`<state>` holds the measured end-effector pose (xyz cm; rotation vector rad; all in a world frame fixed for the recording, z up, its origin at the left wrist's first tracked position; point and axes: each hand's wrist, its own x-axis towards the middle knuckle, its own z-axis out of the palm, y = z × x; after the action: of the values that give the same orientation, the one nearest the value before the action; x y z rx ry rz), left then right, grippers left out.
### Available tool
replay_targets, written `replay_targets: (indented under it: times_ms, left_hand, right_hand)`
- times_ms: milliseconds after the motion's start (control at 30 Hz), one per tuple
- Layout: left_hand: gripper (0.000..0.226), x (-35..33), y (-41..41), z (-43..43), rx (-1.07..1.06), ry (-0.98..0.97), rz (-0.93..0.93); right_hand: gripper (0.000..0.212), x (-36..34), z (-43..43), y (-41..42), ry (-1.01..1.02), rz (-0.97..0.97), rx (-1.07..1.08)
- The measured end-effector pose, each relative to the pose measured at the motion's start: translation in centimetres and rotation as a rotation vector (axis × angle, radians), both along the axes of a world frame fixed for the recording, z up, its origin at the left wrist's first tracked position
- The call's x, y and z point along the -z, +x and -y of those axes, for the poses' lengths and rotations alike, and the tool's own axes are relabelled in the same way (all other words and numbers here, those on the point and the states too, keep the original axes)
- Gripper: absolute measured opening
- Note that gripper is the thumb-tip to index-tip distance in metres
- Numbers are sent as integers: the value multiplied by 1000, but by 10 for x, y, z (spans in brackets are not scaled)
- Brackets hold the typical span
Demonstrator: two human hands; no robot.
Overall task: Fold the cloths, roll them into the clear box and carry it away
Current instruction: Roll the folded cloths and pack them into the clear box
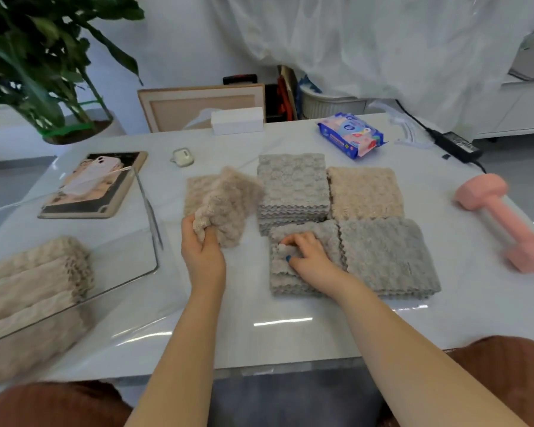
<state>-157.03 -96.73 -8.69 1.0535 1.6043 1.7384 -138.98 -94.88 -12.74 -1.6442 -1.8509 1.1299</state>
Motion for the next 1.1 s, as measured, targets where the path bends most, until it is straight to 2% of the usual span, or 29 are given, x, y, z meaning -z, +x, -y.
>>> replay_targets:
  times_ms: [67,100,167,233,267,300,367,433,500,567,633,733,900,1000,1033,1100]
  left_hand:
    - [25,-20,-6,16,148,-7,18]
    - [26,-31,-12,25,240,-33,5]
    - [24,-51,-22,40,429,-96,4]
    - [21,-67,-27,51,562,-162,114]
    - [19,-72,-27,57,590,-192,204]
    - [19,-73,-23,60,594,-217,289]
    - [23,-67,-16,66,541,-266,393]
    - [33,-56,-8,70,545,-340,549]
    - [51,-51,-4,75,596,-455,763]
    - [54,-47,-1,84,691,-489,916]
    - [42,-41,1,90,728,-524,824]
    - [32,-39,1,95,669,-584,555]
    - [26,-53,-7,95,618,-452,456]
    - [22,-60,-7,100,733,-453,419]
    - [24,-60,-7,102,751,-453,373]
    - [24,-61,-7,102,717,-411,243]
  right_hand:
    - [38,-5,-1,0,-48,-58,36]
    - [37,-12,2,-1,-97,-158,70]
    - [41,-30,7,2,-207,-530,132]
    - [46,-50,17,6,-306,-970,179]
    - [45,-61,27,8,-358,-1110,161]
    - [45,-71,38,9,-415,-1147,92]
    - [58,-82,58,8,-503,-1012,-27]
    - [71,-77,69,10,-537,-836,9]
    - [50,-71,72,10,-493,-757,130]
    - [37,-68,74,11,-418,-709,230]
    - [29,-72,76,8,-365,-666,203]
    - [33,-79,80,9,-403,-631,111]
    - [22,-86,83,14,-417,-896,169]
    - [58,-87,81,14,-415,-959,154]
    - [59,-91,82,13,-423,-953,136]
    - [33,-97,82,15,-418,-912,112]
